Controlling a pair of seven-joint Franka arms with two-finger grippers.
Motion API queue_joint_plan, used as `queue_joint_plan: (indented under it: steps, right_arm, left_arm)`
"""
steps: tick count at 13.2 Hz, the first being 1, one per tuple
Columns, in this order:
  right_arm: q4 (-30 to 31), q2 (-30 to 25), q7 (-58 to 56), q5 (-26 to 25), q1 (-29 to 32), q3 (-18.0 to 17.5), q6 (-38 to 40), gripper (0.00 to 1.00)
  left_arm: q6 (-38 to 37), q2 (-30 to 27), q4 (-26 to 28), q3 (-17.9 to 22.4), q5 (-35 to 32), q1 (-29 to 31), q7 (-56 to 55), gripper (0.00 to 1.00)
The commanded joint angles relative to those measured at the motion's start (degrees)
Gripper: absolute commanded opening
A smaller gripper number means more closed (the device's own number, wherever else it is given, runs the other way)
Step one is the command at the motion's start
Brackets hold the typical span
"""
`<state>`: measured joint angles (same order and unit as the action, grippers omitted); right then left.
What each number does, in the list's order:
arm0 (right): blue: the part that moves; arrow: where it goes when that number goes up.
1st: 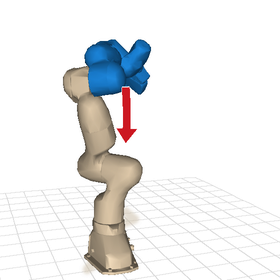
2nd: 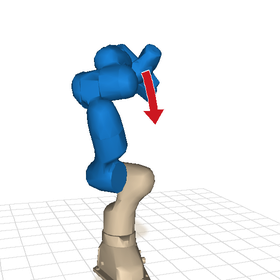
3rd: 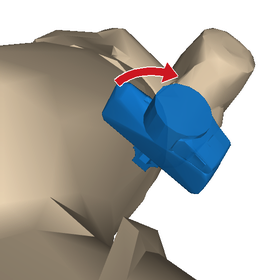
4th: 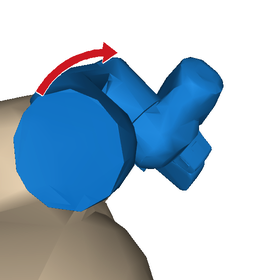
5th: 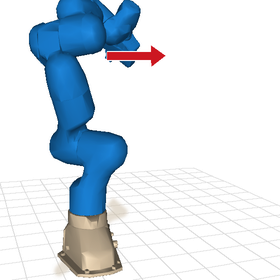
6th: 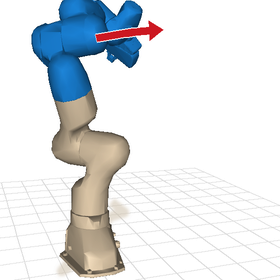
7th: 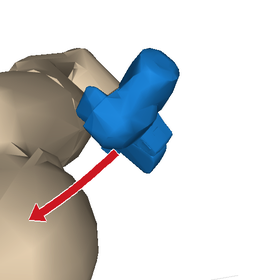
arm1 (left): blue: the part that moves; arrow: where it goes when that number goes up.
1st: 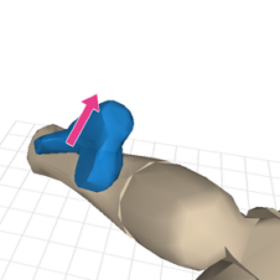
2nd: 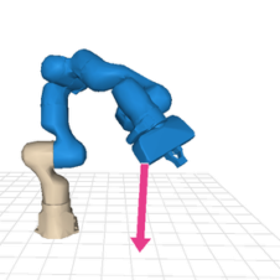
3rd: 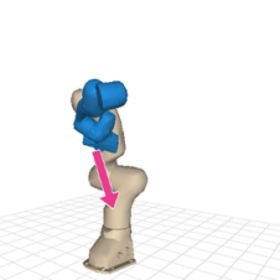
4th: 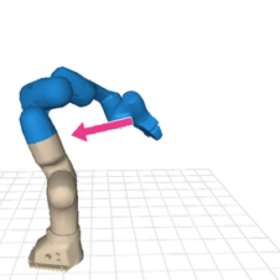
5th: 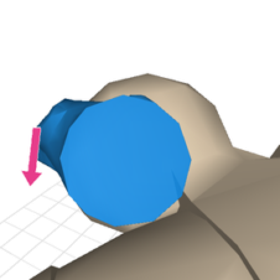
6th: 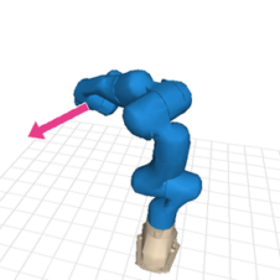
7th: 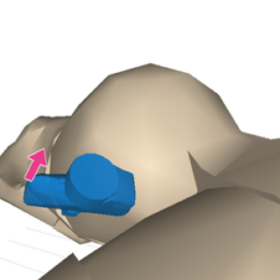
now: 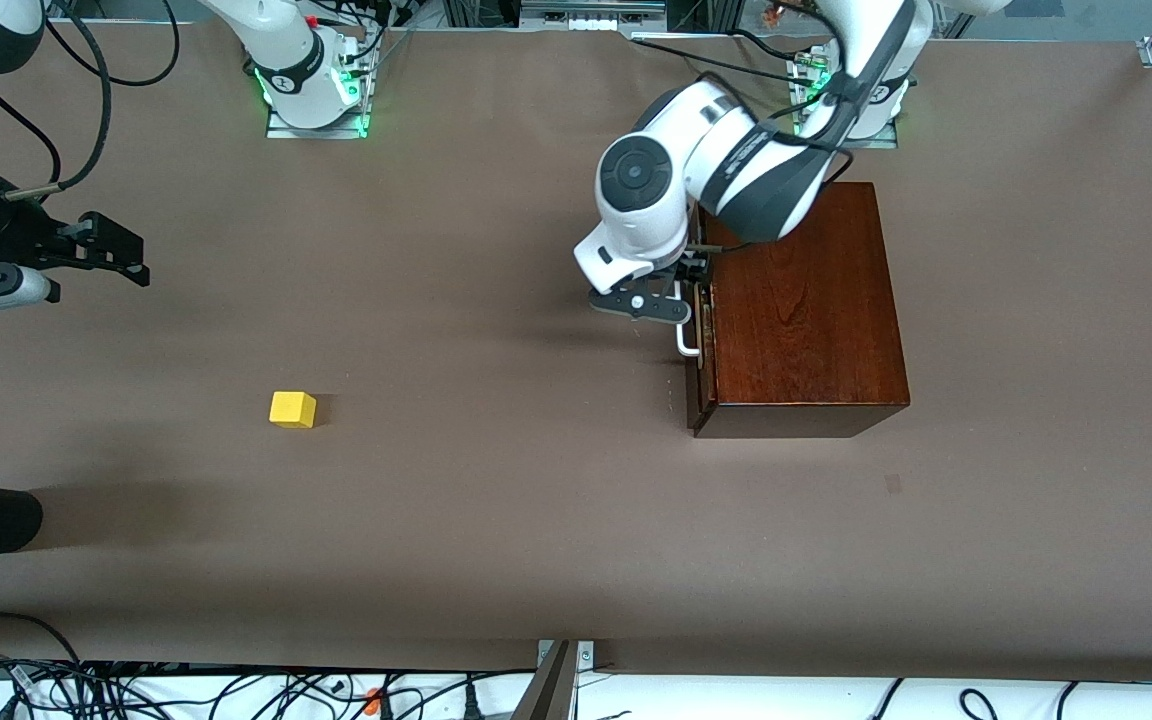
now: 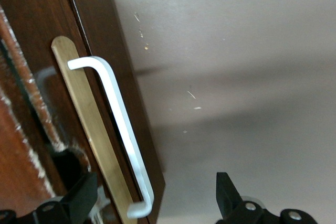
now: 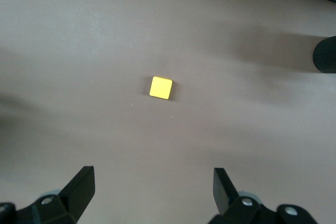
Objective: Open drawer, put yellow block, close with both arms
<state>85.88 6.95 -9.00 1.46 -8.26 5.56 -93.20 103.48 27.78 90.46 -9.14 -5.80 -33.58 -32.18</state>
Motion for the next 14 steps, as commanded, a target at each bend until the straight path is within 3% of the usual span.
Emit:
queue_joint_plan:
  steps: [1,7,12,14]
  right_arm:
    - [-0.89,1.4,-0.58,0.82,0.53,-0.11,0.3,1.0]
    - [-0.81,3.86,-0.76,0.03,2.72,-0.02,0.04,1.0]
    - [-0.98,10.62,-1.02,0.65,3.17,-0.28,-0.22,1.0]
    - [-0.63,14.83,-1.02,1.08,2.38,-0.98,-4.42,1.0]
  left_arm:
    - [5.39,-0.45,4.45,0.61,-2.29,-0.61,-2.44,1.0]
    - [12.71,0.52,9.3,0.7,-3.61,-0.69,-3.5,1.0]
    - [14.65,2.1,8.78,0.52,-3.61,-1.22,-4.02,1.0]
    - [15.96,2.54,8.07,0.52,-2.91,-2.53,-5.77,1.0]
